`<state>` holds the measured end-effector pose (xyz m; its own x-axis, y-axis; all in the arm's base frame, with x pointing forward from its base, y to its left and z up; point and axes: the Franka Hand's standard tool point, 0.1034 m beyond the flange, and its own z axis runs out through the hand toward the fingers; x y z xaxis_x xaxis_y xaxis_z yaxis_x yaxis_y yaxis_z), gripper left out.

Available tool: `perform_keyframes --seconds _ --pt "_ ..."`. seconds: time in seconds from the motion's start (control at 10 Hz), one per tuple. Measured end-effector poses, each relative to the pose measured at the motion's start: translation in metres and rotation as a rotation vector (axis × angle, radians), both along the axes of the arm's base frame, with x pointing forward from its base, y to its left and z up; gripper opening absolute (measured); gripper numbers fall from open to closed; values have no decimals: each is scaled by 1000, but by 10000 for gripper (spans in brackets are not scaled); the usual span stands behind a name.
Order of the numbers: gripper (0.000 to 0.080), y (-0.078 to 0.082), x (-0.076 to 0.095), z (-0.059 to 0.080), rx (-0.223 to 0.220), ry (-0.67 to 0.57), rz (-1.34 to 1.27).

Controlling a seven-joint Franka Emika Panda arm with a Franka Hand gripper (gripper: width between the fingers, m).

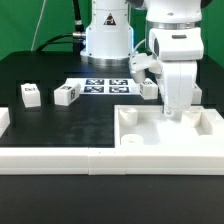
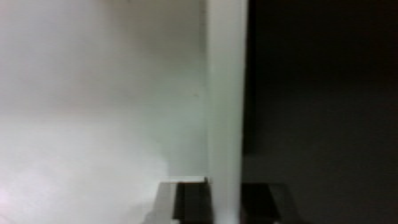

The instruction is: Assemble one leg

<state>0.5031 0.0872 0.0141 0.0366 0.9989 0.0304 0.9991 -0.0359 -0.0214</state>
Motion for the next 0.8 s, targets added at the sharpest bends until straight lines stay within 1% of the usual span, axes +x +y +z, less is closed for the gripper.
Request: perform_keyframes --seconds 0.1,0.2,0.3,0.4,0.5,0.6,0.7,0.8 --pt "58 0 0 0 0 0 0" --pt "119 0 0 0 0 0 -1" --pt "351 -1 0 0 0 0 -2" --pt "351 -1 0 0 0 0 -2" --pt "489 -1 0 0 0 0 -2" --pt "595 -1 0 0 0 0 -3" --pt "595 -2 0 0 0 0 -3" --pt "638 -2 0 0 0 0 -4"
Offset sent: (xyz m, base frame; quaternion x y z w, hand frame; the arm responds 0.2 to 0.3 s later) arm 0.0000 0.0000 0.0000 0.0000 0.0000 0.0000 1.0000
